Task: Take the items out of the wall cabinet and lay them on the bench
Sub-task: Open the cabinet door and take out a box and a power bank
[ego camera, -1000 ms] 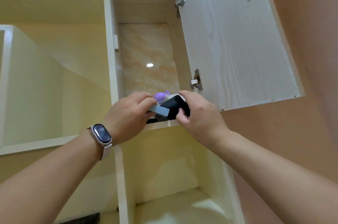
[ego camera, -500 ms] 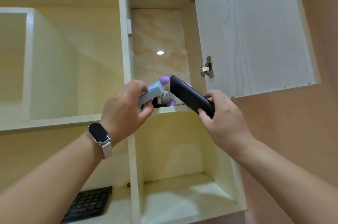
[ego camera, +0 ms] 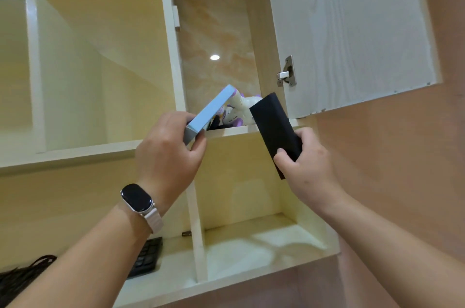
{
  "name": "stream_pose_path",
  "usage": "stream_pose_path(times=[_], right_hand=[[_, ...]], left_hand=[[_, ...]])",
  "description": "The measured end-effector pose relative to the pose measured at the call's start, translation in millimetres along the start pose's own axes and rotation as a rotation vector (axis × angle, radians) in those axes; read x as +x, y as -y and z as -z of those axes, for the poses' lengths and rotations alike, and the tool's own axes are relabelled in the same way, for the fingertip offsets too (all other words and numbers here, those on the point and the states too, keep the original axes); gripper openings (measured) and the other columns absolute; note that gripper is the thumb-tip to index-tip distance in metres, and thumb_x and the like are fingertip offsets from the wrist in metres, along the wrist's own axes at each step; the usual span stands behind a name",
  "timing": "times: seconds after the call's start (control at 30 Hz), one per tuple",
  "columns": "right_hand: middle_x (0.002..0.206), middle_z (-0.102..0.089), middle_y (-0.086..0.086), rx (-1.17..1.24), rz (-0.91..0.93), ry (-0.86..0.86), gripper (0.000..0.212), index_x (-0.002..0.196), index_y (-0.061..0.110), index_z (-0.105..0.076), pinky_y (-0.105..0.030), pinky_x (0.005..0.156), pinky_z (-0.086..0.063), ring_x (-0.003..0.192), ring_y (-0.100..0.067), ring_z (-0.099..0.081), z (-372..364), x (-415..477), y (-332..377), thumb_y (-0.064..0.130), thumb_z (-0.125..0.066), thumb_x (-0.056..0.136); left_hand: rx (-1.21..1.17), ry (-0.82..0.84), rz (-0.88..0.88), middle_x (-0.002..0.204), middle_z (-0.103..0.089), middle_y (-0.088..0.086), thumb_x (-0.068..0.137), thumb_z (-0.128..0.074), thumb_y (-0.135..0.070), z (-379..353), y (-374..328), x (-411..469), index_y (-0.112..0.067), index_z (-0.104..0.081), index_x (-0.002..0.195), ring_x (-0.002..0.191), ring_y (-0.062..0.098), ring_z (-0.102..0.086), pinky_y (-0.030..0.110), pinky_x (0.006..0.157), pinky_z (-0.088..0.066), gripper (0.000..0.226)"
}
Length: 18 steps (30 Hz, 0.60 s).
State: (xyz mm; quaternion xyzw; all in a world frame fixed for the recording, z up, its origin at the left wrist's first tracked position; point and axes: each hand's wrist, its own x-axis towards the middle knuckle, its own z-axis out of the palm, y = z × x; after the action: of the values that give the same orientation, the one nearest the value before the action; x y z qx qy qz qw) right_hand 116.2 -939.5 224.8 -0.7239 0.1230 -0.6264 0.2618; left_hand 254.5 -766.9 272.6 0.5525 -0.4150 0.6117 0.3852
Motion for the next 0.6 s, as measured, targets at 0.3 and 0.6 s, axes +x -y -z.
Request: stream_pose_path(times=[0.3,0.6], right_hand=[[0.077,-0.058,0.009,0.008,-0.149,-0.117,0.019,0.086,0.029,-0.049,-0.012,0.049,-0.042,0.062,0.003,-0.054,-5,-72,32,0.015,-0.062,0.086],[0.086,-0.068,0.001,-0.03,-0.411,-0.264,0.012,0.091,0.02,-0.058,-0.03,0.064,-0.053,0.076,-0.013,-0.064,-4,-171,32,0.009,-0.062,0.087]], left_hand=[[-0.374,0.075,0.189,0.077,-0.06,-0.006,0.076,-0.068,-0.015,20,1,-59,-0.018,-0.059,0.088,0.064,0.011,-0.047,0.03,0.057,-0.04,0.016],[-0.895,0.317,0.681,0.076,-0.059,-0.015,0.075,-0.073,-0.014,37,-17,-156,-0.033,-0.048,0.083,0.071,0.001,-0.058,0.008,0.055,-0.041,0.032]])
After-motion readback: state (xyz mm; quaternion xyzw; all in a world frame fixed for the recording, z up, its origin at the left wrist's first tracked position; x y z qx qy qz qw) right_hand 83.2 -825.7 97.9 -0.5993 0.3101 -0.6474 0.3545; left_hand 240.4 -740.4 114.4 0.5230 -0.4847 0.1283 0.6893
